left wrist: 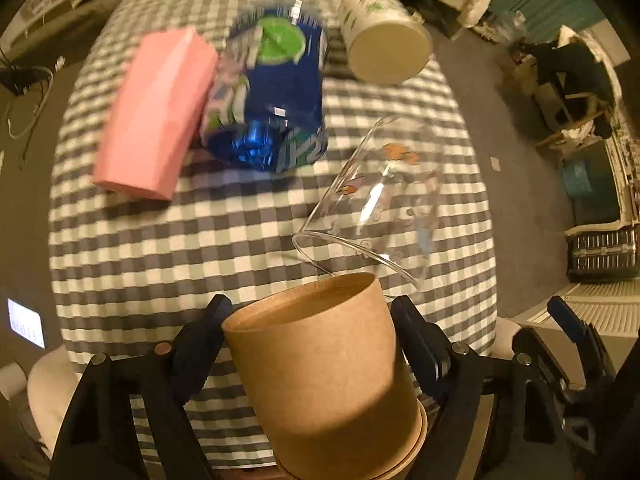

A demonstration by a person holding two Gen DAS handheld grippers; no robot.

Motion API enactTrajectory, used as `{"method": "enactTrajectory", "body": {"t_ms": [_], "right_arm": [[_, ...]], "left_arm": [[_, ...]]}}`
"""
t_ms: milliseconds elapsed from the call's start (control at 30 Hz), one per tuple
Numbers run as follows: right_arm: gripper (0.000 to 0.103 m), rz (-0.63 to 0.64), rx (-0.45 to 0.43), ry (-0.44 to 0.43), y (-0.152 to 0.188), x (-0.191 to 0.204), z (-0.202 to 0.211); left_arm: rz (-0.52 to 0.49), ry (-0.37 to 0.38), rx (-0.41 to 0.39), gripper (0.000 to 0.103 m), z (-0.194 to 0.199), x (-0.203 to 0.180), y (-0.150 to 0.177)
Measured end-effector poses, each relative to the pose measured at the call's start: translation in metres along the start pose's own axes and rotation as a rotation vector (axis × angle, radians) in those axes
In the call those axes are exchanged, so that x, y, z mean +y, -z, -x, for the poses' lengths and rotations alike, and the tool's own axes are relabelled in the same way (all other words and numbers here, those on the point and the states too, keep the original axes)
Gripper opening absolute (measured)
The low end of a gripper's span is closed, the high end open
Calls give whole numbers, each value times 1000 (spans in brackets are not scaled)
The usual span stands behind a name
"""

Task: Flip cup upside down
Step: 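Grasp the tan cup with the left gripper while the right gripper releases it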

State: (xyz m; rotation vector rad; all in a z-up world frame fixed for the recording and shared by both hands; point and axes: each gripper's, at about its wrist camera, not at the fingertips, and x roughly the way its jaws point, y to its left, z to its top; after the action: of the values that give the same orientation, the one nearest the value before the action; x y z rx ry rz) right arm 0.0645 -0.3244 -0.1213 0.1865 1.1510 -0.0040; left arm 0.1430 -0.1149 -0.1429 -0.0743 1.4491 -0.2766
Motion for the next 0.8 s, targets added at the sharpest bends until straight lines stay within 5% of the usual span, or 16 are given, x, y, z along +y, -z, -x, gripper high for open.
{"method": "enactTrajectory", "body": {"t_ms": [133,367,567,733,800], "right_arm": [[98,7,-13,7,2,3,7],[98,39,-1,22,15,16,11],[98,65,20,40,26,24,12],[98,76,20,52,26,30,15],[98,83,15,51,25,34,16]], "left_arm": [[-33,-56,-161,83,40,3,15],[-115,-329,-551,83,52,17,29],[-166,-379,-655,83,32,21,53],[-161,-352,-639,83,36,16,66],[-133,-278,-588,80,30,19,74]]}}
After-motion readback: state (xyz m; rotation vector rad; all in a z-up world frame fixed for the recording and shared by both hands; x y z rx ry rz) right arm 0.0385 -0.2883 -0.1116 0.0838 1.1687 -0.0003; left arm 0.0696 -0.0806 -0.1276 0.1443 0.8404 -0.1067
